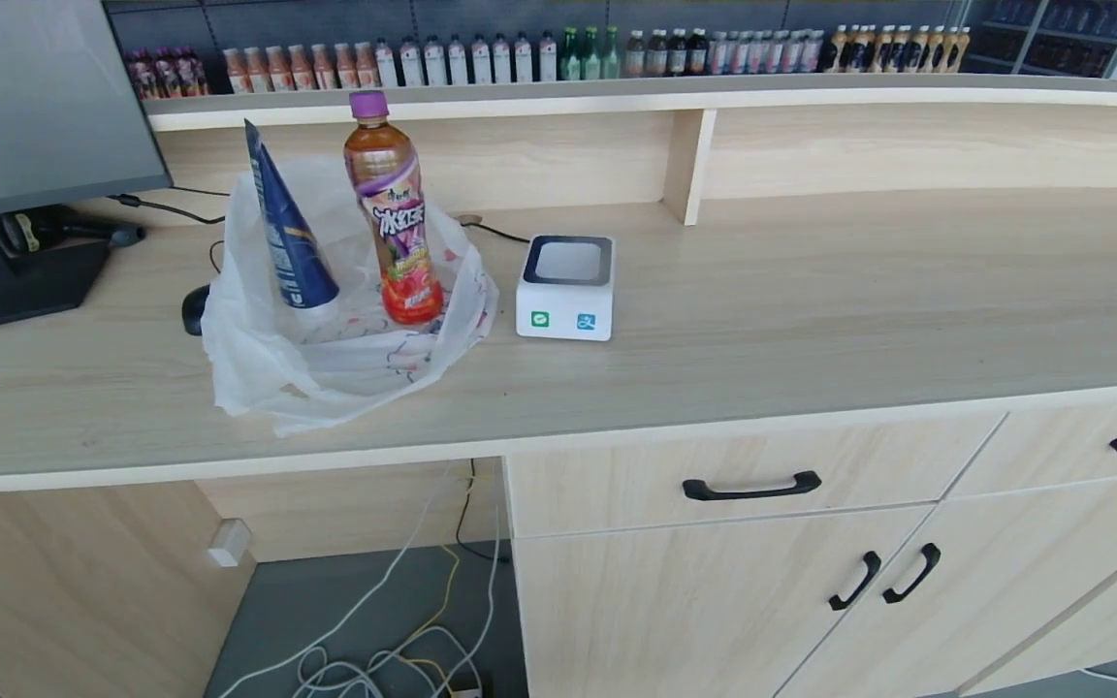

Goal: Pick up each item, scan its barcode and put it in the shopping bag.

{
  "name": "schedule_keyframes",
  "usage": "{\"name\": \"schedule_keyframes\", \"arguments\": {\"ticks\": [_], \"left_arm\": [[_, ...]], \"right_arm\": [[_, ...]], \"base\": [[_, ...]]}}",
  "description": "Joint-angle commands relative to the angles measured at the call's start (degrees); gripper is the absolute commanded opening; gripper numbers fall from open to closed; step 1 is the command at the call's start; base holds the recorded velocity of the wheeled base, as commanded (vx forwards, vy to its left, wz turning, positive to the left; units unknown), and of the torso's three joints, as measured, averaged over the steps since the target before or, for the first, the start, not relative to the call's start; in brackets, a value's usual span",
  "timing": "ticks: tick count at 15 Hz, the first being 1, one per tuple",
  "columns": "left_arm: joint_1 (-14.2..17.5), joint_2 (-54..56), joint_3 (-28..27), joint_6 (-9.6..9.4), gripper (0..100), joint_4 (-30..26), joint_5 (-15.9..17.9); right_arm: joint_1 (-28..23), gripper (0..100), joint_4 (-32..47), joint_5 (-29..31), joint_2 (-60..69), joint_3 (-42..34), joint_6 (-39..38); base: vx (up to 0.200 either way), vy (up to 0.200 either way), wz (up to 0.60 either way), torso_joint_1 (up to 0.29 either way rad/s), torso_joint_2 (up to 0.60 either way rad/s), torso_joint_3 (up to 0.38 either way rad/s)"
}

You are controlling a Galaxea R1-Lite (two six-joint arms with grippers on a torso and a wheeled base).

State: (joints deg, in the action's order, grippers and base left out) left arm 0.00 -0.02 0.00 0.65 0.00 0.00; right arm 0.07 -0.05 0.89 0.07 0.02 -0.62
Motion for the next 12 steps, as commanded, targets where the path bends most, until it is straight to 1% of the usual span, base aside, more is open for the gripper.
{"name": "schedule_keyframes", "arguments": {"ticks": [1,12], "left_arm": [[0.0,0.0,0.0,-0.03,0,0.0,0.0],[0.0,0.0,0.0,-0.12,0,0.0,0.0]], "right_arm": [[0.0,100,0.0,0.0,-0.1,0.0,-0.1],[0.0,100,0.0,0.0,-0.1,0.0,-0.1]], "base": [[0.0,-0.2,0.0,0.007,0.0,-0.002],[0.0,0.0,0.0,0.0,0.0,0.0]]}}
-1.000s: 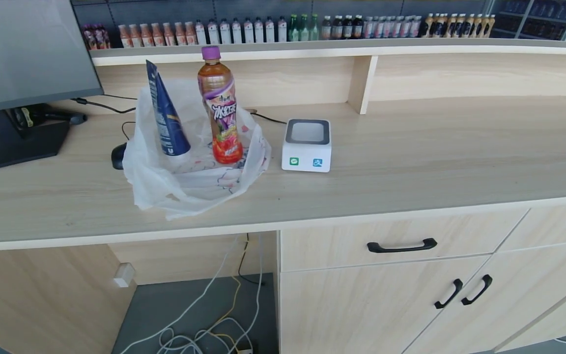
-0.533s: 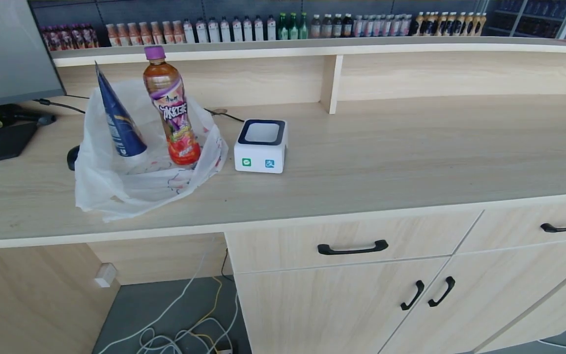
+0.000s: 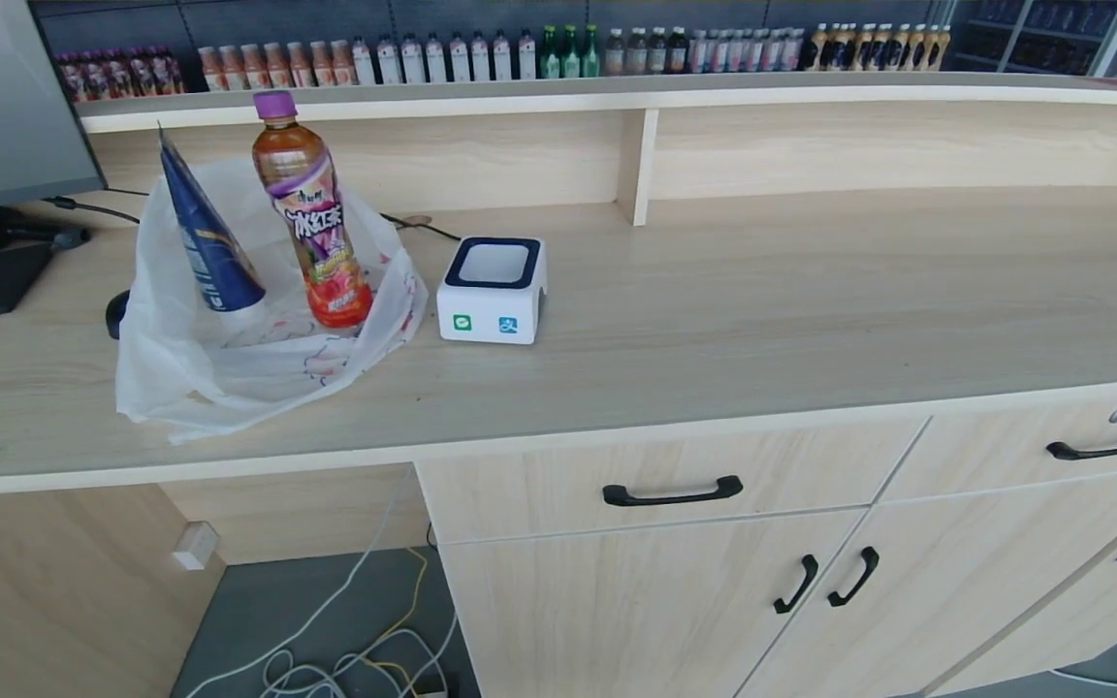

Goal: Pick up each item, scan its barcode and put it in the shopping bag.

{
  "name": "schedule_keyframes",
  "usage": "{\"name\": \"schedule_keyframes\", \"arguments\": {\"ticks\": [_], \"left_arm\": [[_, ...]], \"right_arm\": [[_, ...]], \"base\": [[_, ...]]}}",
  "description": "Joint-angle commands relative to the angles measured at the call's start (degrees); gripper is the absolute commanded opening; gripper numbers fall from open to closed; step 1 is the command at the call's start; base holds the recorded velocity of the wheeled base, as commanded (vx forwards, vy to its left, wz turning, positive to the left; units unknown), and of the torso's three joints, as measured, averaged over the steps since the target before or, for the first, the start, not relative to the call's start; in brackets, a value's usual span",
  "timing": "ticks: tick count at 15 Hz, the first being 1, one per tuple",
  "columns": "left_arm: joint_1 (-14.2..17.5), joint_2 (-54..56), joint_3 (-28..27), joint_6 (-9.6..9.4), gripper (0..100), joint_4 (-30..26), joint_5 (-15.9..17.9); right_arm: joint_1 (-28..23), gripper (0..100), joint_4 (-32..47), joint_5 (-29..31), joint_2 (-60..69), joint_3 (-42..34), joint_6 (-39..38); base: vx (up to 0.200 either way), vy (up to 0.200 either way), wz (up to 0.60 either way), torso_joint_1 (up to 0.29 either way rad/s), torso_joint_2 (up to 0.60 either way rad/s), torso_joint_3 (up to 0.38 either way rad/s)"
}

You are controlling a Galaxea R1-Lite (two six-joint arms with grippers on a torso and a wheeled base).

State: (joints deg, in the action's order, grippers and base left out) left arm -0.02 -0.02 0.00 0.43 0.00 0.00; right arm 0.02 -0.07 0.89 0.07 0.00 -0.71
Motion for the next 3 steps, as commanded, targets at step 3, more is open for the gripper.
{"name": "schedule_keyframes", "arguments": {"ticks": [3], "left_arm": [[0.0,0.0,0.0,0.1,0,0.0,0.0]], "right_arm": [[0.1,100,0.0,0.0,-0.1,0.0,0.4]], "base": [[0.0,0.0,0.0,0.0,0.0,0.0]]}}
